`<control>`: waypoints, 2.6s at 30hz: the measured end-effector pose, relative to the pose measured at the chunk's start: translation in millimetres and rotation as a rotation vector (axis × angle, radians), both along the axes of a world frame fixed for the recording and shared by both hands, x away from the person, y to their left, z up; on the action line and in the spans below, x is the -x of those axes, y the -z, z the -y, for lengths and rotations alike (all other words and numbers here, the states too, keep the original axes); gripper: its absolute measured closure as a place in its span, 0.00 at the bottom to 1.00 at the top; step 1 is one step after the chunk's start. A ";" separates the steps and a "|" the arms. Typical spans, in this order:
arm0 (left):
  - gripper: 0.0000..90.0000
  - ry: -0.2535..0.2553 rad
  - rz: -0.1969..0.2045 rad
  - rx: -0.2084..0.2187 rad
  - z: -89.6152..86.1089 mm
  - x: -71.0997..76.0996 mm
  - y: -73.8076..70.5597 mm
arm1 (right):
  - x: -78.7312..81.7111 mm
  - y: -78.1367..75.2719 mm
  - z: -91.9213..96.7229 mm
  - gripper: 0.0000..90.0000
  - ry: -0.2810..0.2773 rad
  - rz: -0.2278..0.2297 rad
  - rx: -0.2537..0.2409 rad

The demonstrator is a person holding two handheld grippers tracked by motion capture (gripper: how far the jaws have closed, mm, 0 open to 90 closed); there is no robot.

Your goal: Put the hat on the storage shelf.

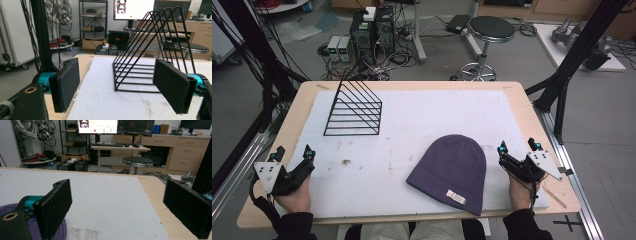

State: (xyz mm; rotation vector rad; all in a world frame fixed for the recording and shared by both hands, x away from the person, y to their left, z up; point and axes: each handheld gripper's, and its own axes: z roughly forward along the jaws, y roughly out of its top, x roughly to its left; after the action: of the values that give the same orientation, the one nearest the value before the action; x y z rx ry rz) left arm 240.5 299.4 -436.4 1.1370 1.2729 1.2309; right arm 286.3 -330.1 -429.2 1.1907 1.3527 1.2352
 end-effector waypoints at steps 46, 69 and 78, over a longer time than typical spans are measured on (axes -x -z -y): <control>0.23 0.026 -0.025 0.020 -0.1 -9.5 1.5 | -6.6 -24.1 -15.8 0.16 -0.197 -0.120 0.082; 0.23 0.030 -0.035 0.026 0.4 -9.7 1.2 | -34.9 -18.1 -35.9 0.13 -0.290 -0.385 0.136; 0.23 0.018 -0.029 0.027 0.3 -9.3 0.8 | -46.3 -9.1 -46.9 0.13 -0.315 -0.510 0.173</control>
State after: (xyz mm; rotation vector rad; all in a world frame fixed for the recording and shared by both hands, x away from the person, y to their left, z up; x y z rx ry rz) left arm 249.9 299.0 -437.2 1.1482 1.2946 1.1843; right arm 332.6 -283.2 -420.1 1.2487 2.0452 1.0298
